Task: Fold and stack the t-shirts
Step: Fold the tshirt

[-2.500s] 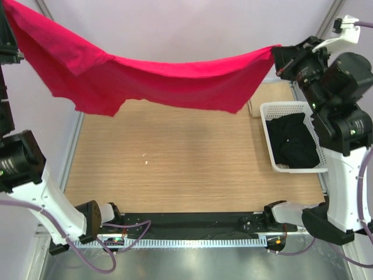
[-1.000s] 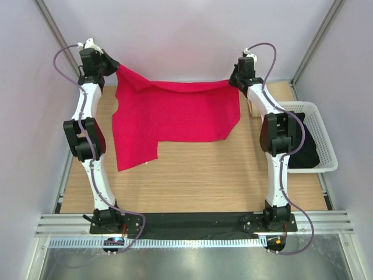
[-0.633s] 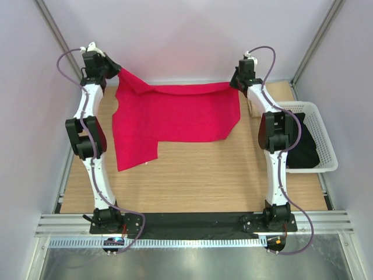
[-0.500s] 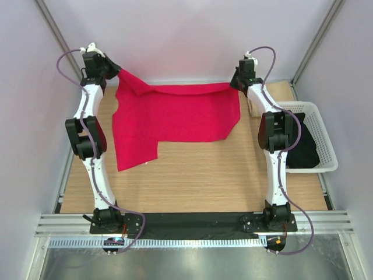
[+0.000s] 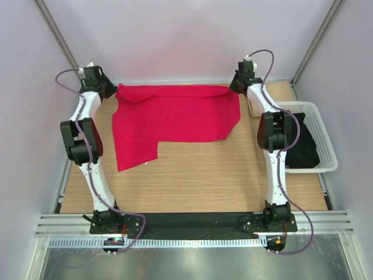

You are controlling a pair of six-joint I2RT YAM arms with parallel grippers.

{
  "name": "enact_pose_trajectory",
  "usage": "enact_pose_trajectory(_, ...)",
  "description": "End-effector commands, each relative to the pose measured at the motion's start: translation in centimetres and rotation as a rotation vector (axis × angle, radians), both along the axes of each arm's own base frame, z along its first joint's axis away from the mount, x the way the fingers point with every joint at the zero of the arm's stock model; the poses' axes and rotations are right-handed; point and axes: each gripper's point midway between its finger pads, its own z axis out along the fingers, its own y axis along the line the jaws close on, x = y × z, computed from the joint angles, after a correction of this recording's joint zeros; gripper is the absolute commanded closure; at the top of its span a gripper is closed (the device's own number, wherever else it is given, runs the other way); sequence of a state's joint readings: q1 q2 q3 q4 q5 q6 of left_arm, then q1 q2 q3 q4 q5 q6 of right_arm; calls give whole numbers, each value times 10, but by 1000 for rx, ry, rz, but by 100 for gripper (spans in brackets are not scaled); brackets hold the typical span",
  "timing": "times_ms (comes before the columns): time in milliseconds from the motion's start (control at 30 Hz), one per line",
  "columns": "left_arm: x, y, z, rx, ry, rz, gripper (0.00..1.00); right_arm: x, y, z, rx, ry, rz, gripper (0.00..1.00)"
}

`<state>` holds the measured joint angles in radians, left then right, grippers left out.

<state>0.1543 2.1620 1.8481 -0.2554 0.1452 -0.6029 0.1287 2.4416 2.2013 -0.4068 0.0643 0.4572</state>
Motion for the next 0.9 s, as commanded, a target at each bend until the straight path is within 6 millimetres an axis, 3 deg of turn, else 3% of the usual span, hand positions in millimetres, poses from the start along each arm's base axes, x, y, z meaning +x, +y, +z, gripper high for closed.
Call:
enact_pose_trajectory(0, -16, 22, 40, 15, -29, 87, 100, 1, -3, 17, 6, -14, -14, 95)
enact_pose_trajectory(300, -37, 28, 15, 3, 87, 104, 100, -7, -11, -5, -36, 49, -24, 95)
enact_pose_trajectory(467, -39, 20, -1, -21, 129, 64, 99, -9, -12, -12, -39, 66, -25, 95)
enact_pose_trajectory(633, -39, 11, -17, -54, 163, 10, 91, -10, -13, -14, -48, 73, -26, 94)
enact_pose_trajectory(733, -45, 11, -19, -48, 183, 11, 84, -11, -14, -16, -52, 82, -30, 92)
enact_pose_trajectory(800, -52, 19, -15, -13, 194, 50, 68, -14, -13, -19, -52, 95, -26, 89)
enact_pose_trajectory(833, -60, 24, -15, 10, 218, 80, 59, -17, -15, -21, -57, 110, -28, 83)
enact_pose_trajectory(867, -75, 40, 1, 78, 209, 170, 46, -28, -23, -20, -88, 157, -61, 65)
